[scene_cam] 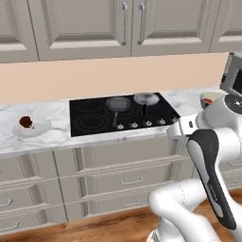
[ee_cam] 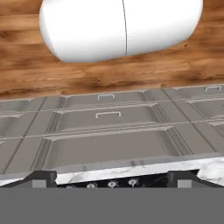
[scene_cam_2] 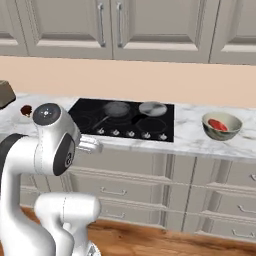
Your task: Place one of the steaks on the plate and the other in the bowl. Then place the bowl in the fridge.
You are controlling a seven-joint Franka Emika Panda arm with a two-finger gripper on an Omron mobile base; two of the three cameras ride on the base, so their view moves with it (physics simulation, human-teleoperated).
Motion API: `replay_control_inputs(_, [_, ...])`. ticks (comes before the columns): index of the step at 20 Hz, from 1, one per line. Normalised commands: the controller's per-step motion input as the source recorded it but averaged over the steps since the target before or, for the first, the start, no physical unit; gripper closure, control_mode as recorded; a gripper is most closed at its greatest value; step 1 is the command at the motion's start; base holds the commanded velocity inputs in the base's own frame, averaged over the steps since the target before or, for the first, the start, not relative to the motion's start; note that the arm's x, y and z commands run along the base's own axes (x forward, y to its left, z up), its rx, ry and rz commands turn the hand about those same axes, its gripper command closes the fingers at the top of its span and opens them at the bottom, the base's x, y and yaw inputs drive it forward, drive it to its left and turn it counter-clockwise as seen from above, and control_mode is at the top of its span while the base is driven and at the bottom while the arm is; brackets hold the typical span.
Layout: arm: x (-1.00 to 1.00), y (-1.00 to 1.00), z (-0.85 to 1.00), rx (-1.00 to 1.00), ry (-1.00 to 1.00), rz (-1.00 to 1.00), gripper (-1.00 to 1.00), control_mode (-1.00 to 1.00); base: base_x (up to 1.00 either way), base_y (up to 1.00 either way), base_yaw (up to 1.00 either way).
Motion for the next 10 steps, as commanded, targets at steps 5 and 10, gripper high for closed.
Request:
replay_control_inputs(5, [0.00,0.00,0.00,0.00,0.00,0.00,-1.00,1.00,-0.82,-0.43,-0.40])
replay_control_inputs(10, [0.00,0.00,0.00,0.00,0.00,0.00,-1.00,1.00,-0.31,-0.04,-0.69])
